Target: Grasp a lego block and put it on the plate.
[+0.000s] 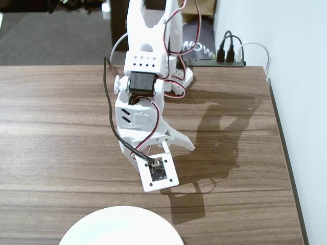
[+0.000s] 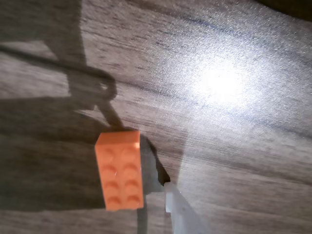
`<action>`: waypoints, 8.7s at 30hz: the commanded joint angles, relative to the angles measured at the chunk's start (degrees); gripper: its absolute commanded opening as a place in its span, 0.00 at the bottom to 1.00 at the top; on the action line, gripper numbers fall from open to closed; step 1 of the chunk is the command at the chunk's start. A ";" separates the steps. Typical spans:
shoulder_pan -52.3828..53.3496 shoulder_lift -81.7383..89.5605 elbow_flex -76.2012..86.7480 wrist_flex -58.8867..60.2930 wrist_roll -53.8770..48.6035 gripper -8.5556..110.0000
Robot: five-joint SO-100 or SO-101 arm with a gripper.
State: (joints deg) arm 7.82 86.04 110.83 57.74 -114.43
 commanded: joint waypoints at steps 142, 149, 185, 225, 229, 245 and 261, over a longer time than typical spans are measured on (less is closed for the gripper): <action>1.58 -6.68 -25.66 -28.13 28.39 0.14; 1.76 -12.92 -30.15 -25.93 30.59 0.14; 0.44 -11.34 -33.13 -7.65 45.88 0.19; -7.47 60.82 30.67 -0.18 79.72 0.08; -6.94 65.92 34.19 0.79 85.78 0.08; -6.06 85.17 48.16 8.17 103.54 0.08; -4.83 100.28 56.16 13.80 108.72 0.08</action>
State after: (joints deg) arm 2.72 183.34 167.08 70.14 -5.89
